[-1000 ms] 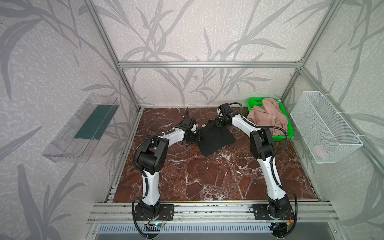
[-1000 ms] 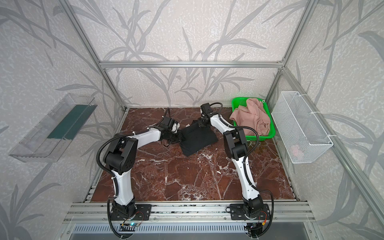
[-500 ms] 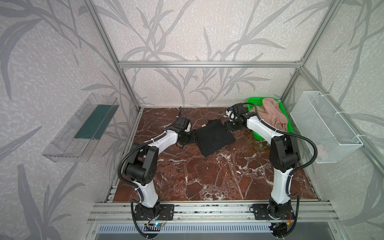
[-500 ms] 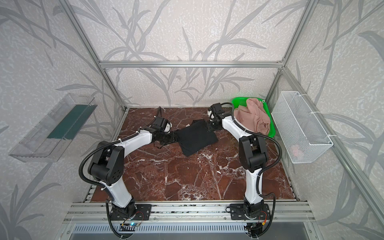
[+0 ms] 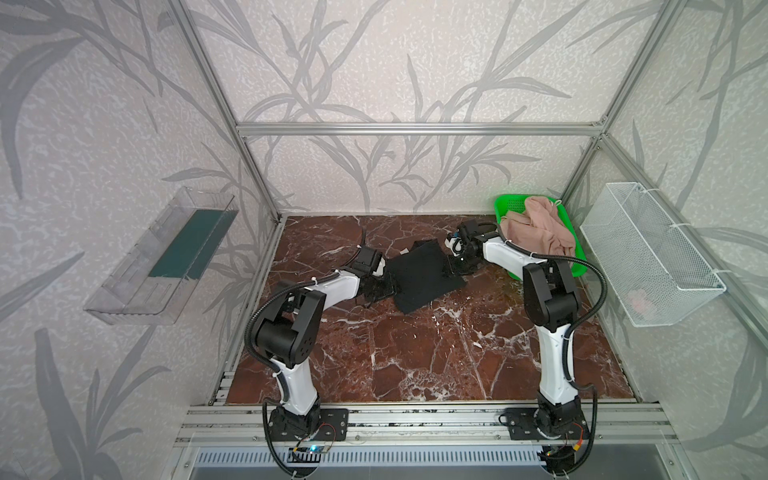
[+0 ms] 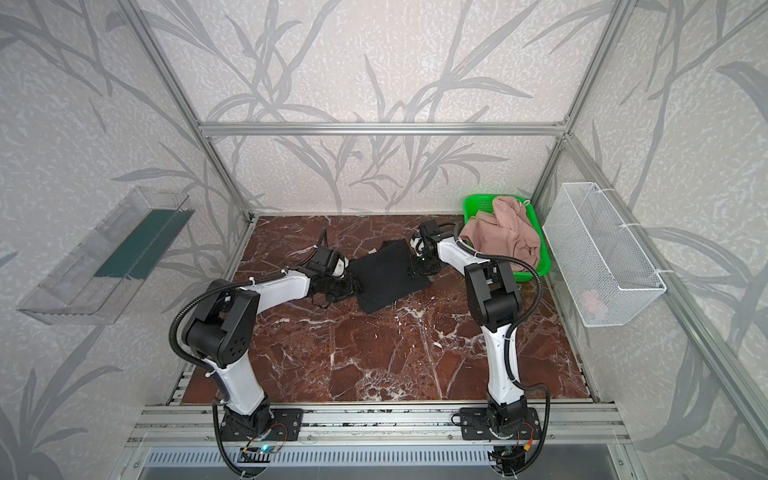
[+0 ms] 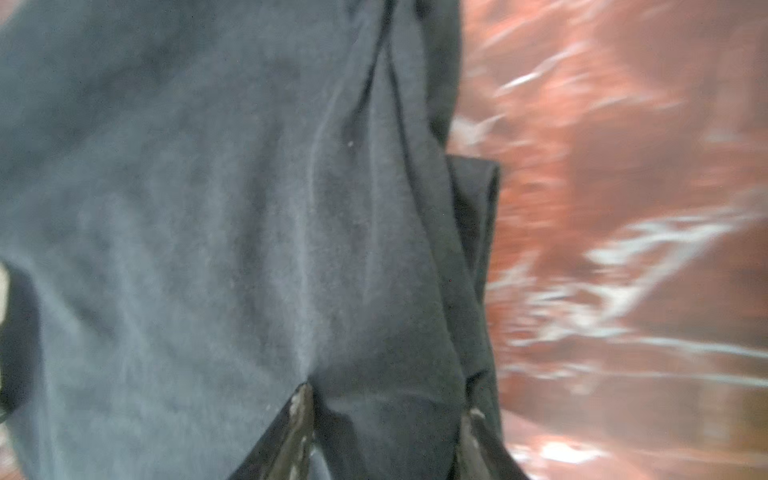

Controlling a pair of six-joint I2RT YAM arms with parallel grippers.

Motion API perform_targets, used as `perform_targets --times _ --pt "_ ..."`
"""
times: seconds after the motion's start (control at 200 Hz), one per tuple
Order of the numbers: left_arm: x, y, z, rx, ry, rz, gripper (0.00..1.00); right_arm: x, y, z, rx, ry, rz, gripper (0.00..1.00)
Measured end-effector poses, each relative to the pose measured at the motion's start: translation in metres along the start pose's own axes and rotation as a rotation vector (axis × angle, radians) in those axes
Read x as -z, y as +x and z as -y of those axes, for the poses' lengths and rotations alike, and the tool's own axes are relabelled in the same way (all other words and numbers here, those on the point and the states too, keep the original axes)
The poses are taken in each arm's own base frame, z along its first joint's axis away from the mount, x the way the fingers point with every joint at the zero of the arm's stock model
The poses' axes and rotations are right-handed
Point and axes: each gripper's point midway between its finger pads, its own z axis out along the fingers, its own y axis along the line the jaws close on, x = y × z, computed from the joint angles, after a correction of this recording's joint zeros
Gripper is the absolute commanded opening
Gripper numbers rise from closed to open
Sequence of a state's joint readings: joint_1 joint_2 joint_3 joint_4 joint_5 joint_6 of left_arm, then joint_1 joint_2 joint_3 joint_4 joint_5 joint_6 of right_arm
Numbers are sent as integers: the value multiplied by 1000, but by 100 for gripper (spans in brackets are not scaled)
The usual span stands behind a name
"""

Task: Fold and stack the mixed laundry pile

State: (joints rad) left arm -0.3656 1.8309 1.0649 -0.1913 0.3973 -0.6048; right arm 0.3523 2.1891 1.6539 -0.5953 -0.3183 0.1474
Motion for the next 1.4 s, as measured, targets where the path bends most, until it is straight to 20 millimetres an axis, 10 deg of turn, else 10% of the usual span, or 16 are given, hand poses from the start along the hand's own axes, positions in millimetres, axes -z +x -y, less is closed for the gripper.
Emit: perform_targets --times 0.32,0.48,0.83,1.19,1.4 --pt "-1 -30 -42 87 -129 7 4 -10 20 -58 -5 -164 -58 54" --pt "10 -66 -69 119 -209 32 2 18 20 -53 15 -85 -24 57" --pt "39 -161 -153 172 -407 58 0 179 21 -46 82 57 304 60" --pt "105 -253 -248 135 -696 155 0 203 73 -15 34 128 340 62" --pt "116 -259 -270 56 -846 142 4 213 72 -15 57 144 375 63"
